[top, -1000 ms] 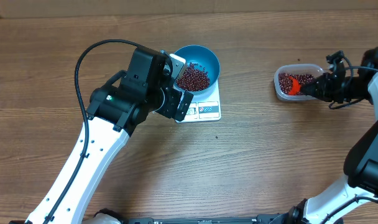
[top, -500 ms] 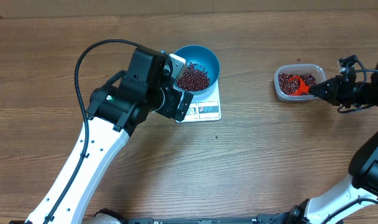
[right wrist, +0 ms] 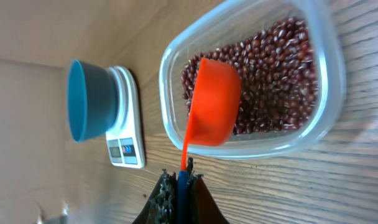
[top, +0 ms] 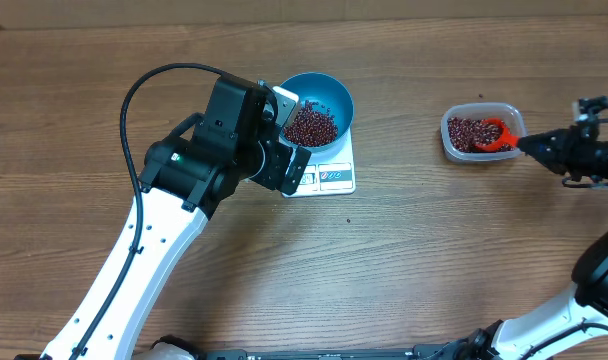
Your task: Scoop item into bowl and weigh 150g on scale
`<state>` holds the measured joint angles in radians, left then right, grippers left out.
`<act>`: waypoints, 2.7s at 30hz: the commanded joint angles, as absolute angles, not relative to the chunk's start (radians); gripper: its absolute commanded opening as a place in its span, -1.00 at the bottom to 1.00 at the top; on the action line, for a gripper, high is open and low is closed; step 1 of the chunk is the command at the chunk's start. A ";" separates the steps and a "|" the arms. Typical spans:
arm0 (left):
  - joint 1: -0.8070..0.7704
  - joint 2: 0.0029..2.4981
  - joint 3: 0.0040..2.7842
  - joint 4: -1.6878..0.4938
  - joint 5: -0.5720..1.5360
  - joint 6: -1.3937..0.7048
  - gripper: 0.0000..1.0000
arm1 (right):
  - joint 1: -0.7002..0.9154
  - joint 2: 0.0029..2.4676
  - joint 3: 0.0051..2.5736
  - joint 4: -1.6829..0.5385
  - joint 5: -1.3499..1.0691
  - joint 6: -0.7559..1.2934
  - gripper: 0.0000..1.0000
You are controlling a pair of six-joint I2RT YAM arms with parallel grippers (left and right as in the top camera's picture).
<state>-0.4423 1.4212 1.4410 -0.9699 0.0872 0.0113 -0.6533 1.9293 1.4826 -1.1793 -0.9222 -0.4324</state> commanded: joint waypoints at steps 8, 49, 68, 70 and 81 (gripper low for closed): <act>-0.439 1.426 1.449 -0.968 0.101 0.030 1.00 | -0.707 1.932 1.477 -1.251 -1.122 -0.504 -0.93; -0.439 1.426 1.449 -0.968 0.101 0.030 0.99 | -0.030 1.867 1.560 -0.752 -1.262 0.085 -0.93; -0.439 1.426 1.449 -0.968 0.101 0.030 1.00 | 0.193 1.821 1.664 -0.749 -0.755 0.122 -0.93; -0.439 1.426 1.449 -0.968 0.101 0.030 1.00 | 0.211 1.811 1.683 -0.768 -0.695 0.118 -0.93; -0.439 1.426 1.449 -0.968 0.101 0.030 1.00 | 0.333 1.786 1.737 -0.894 -0.380 0.024 -0.93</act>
<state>-0.4423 1.4212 1.4410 -0.9699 0.0872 0.0113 0.3073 1.8194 1.7077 -0.8833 -0.5026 0.0612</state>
